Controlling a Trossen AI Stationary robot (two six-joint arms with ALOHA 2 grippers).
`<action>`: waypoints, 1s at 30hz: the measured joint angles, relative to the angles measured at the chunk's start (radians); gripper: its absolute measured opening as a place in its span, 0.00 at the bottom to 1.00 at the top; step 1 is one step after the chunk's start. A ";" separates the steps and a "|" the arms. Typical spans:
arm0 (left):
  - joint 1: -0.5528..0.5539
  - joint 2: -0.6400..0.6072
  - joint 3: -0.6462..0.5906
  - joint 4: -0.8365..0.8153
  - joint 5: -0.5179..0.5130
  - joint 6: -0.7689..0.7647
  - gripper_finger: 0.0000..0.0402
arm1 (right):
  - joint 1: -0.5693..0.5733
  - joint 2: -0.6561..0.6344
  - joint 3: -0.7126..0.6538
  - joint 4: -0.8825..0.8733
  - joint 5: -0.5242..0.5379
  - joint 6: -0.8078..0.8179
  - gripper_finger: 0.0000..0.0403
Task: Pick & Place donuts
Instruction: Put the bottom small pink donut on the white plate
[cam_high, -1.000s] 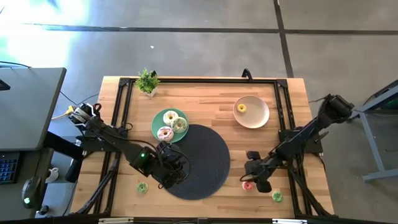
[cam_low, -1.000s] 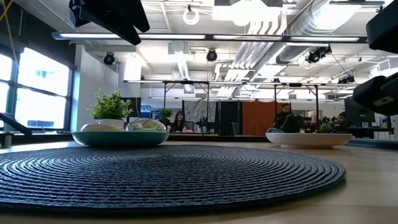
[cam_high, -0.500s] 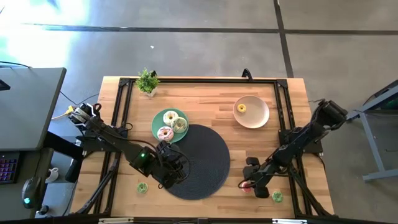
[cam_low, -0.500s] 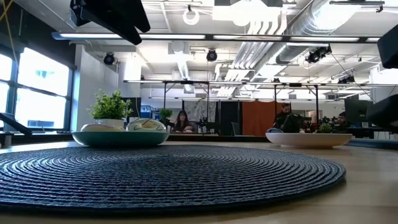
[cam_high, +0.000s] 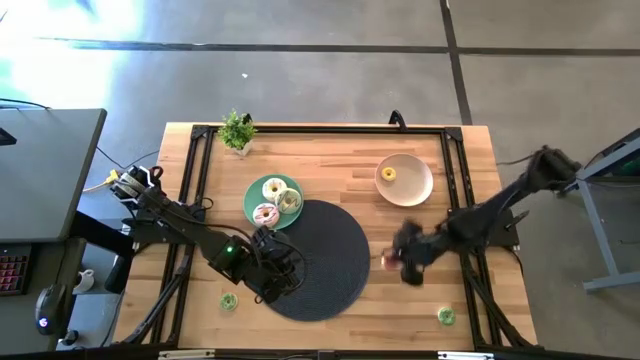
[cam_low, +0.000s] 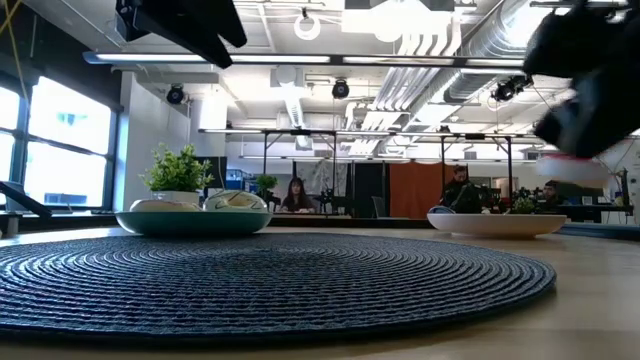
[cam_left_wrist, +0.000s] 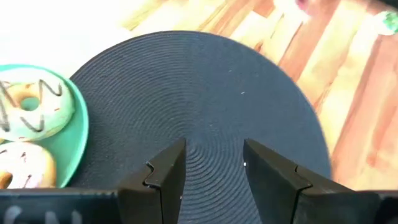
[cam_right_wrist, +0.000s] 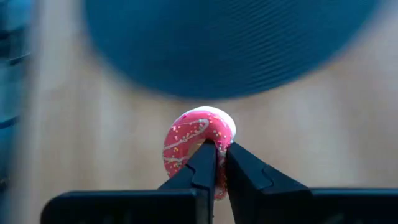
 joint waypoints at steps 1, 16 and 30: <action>0.000 0.000 0.000 0.011 0.000 0.000 0.39 | -0.038 -0.050 0.000 -0.091 0.089 -0.018 0.06; 0.036 0.000 0.000 0.055 -0.104 0.026 0.39 | -0.560 -0.131 -0.042 -0.168 0.422 -0.036 0.02; 0.065 0.000 0.000 0.054 -0.053 0.032 0.40 | -0.705 0.014 -0.133 0.116 0.171 -0.244 0.05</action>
